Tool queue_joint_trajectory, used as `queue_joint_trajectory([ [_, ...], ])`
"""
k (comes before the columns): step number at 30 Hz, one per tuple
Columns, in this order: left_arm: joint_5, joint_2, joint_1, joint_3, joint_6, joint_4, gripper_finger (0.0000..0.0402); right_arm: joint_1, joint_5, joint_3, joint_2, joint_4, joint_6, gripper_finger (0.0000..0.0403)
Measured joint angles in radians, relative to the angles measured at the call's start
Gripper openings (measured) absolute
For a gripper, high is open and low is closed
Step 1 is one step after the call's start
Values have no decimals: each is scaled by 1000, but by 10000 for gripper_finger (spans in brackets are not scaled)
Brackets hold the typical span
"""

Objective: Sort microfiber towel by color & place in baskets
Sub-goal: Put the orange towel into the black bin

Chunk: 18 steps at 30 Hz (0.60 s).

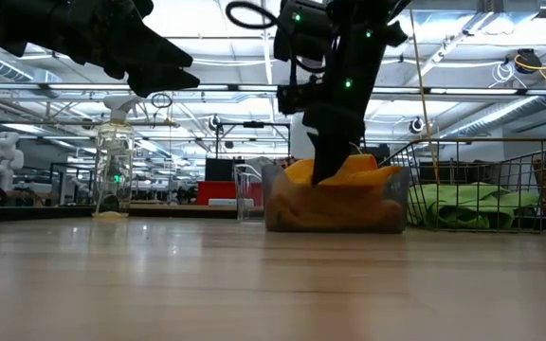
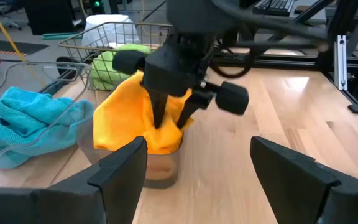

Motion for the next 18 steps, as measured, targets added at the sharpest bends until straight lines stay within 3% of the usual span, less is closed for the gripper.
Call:
queue_joint_trajectory([
  [5, 1, 0, 0, 0, -1, 0, 290, -1, 4, 39, -45, -65, -7, 196],
  [9, 1, 0, 0, 0, -1, -4, 290, -4, 6, 43, -101, -89, -47, 226],
  [18, 2, 0, 0, 0, -1, -17, 290, -66, 45, 36, -133, -118, -85, 216],
])
